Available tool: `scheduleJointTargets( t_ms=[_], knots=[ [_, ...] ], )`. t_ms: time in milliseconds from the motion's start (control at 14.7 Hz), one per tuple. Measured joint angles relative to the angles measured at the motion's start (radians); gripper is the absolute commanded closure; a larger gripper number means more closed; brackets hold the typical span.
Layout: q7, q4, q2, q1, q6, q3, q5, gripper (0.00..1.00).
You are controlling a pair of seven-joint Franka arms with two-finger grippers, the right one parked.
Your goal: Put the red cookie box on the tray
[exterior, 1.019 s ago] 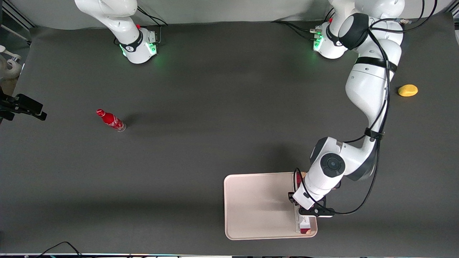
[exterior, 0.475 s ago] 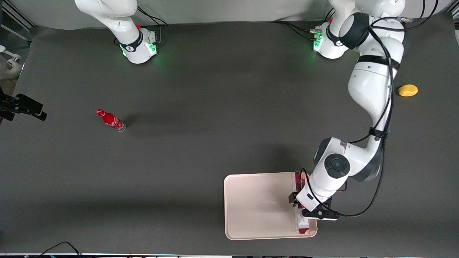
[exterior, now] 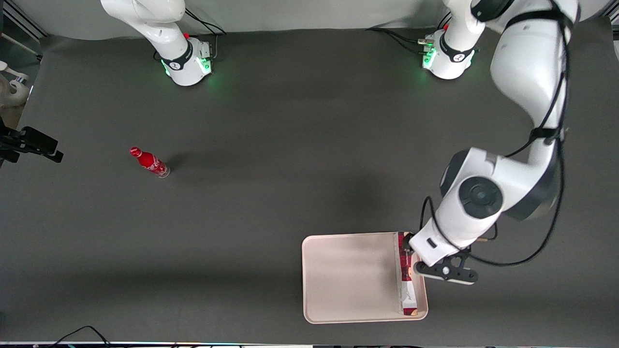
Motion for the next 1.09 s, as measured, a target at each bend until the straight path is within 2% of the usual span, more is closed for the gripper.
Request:
scheduleJointTargets(
  t_ms=[136,407,611,815,1086],
  knots=[
    [0.068,-0.112,-0.141,0.03,-0.052,0.013,-0.079,0.0],
    [0.095,-0.349,-0.45,0.053,-0.175,0.069,-0.136,0.0],
    [0.14,-0.506,-0.663,0.055,-0.245,0.145,-0.22,0.0],
    [0.202,-0.563,-0.771,0.057,-0.305,0.234,-0.295,0.0],
    [0.219,-0.557,-0.791,0.058,-0.318,0.257,-0.307,0.0]
  ],
)
